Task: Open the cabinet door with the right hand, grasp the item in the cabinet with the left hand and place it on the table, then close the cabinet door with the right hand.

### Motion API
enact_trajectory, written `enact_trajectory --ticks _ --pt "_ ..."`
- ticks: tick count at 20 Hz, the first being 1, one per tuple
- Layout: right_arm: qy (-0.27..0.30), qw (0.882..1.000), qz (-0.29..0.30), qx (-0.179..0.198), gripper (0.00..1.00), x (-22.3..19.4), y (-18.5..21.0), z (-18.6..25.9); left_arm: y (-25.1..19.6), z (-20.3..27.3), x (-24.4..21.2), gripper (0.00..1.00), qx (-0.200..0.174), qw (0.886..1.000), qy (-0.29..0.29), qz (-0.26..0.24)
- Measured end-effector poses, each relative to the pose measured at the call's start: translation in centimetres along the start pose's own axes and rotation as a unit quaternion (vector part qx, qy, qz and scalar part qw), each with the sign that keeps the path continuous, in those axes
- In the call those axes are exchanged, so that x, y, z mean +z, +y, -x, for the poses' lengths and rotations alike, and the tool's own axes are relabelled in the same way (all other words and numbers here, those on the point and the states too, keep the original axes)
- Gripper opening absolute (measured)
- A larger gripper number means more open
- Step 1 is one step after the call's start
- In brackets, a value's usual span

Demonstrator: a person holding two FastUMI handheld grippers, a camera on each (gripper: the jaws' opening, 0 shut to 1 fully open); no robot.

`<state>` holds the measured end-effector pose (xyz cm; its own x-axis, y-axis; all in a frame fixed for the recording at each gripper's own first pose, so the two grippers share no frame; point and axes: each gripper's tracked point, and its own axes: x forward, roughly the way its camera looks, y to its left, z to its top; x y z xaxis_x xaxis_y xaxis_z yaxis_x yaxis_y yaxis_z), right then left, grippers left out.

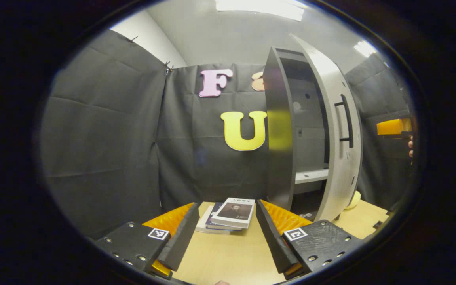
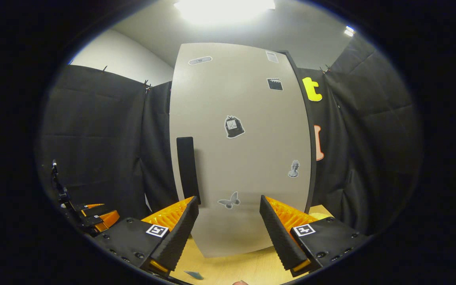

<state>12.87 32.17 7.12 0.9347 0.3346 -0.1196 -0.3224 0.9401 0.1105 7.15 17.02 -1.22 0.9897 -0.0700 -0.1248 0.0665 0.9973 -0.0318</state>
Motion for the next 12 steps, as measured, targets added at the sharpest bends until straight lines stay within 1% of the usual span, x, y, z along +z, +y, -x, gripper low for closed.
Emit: enact_trajectory --ticks 2,4,6,7,8,10,11,12 --pt "0.001 1.0 -0.005 0.001 1.0 -0.2 -1.3 0.2 -1.1 0.1 0.7 0.89 0.003 1.0 -0.005 -0.003" --pt "0.001 1.0 -0.01 -0.004 0.98 -0.2 -3.1 0.9 -2.8 0.2 1.4 0.9 0.0 1.0 -0.011 -0.005" --pt "-0.001 1.0 -0.015 -0.007 0.98 0.0 -5.0 1.5 -4.8 0.2 2.3 0.87 -0.002 1.0 -0.017 -0.012" --pt "-0.002 1.0 -0.016 -0.011 0.98 0.1 -6.2 1.8 -6.0 0.3 2.7 0.87 -0.003 1.0 -0.021 -0.016" --pt "-0.003 1.0 -0.016 -0.015 0.98 0.2 -7.4 2.1 -7.0 0.5 3.0 0.89 -0.004 1.0 -0.023 -0.02" --pt "-0.005 1.0 -0.018 -0.02 0.98 0.3 -9.7 2.6 -9.4 0.8 3.5 0.89 -0.008 0.999 -0.026 -0.025" --pt "-0.005 1.0 -0.017 -0.024 0.98 0.3 -10.9 2.9 -10.6 0.8 3.8 0.87 -0.01 0.999 -0.027 -0.026" --pt "-0.006 0.999 -0.014 -0.029 0.98 0.2 -12.1 3.2 -12.5 0.8 4.1 0.87 -0.012 0.999 -0.028 -0.027"
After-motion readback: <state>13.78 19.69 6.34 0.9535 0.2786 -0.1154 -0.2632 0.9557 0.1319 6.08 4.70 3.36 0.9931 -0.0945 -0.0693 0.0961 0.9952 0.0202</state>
